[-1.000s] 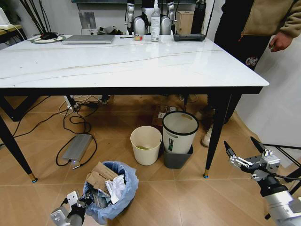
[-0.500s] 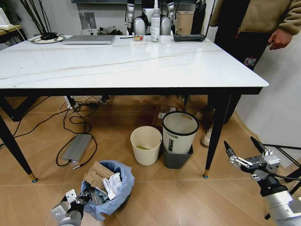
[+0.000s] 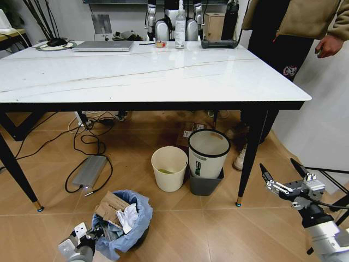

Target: Pick up the trash bin and place the trash from the table into it.

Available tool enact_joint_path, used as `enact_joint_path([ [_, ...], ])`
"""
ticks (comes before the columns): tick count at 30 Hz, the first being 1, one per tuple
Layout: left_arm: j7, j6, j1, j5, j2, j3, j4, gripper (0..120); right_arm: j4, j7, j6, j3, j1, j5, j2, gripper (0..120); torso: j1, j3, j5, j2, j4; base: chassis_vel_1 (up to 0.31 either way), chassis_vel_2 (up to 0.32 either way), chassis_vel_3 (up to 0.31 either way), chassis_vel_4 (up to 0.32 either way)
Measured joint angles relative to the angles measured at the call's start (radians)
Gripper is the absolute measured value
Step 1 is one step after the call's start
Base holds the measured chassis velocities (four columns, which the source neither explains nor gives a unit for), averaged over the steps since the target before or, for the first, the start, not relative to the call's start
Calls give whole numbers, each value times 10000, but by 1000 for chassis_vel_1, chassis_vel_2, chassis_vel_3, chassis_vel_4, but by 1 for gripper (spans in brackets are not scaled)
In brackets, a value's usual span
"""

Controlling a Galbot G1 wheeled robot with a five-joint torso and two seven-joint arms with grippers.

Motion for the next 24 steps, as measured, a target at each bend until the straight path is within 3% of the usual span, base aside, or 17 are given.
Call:
enact_joint_path([
  [24,-38,56,164,253,66,-143,40,0,0,0,0,0,0,0,0,100,4,8,0,10,0,0,0,0,0],
])
